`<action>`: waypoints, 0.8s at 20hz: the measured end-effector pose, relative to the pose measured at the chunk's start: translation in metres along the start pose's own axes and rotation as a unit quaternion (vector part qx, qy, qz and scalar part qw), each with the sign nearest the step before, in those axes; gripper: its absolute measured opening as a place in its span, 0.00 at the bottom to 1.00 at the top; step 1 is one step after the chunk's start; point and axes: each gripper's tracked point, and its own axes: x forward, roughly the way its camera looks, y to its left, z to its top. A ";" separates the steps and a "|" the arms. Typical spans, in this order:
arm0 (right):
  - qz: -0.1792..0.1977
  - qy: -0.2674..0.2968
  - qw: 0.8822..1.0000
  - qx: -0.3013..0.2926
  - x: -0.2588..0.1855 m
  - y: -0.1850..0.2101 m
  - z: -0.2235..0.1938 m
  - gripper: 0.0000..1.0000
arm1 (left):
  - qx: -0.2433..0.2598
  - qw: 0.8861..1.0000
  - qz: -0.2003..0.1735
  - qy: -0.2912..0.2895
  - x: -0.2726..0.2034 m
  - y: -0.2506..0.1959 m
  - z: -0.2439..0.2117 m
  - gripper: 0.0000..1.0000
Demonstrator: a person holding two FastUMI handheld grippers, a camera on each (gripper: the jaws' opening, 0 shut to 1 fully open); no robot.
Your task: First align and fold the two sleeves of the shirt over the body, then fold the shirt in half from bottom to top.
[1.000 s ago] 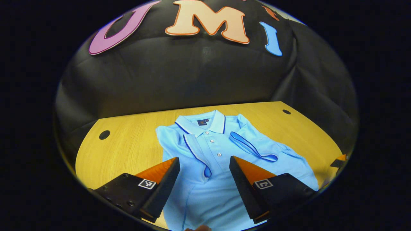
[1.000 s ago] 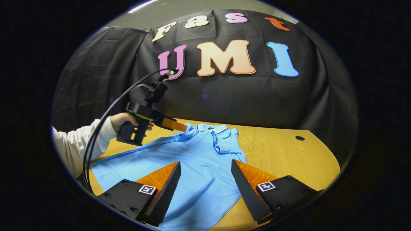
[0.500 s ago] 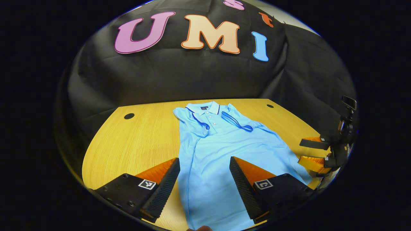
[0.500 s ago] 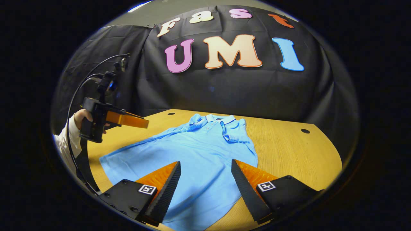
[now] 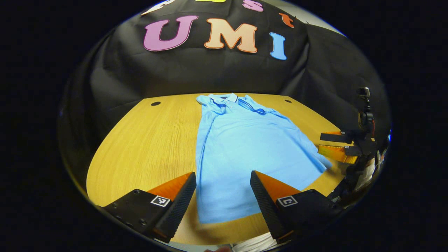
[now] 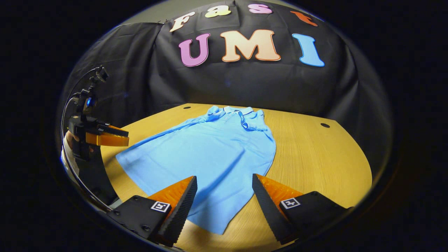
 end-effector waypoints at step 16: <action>0.013 0.037 0.999 -0.004 -0.009 0.016 -0.039 0.98 | -0.001 0.999 0.019 0.034 0.003 0.003 -0.048 0.95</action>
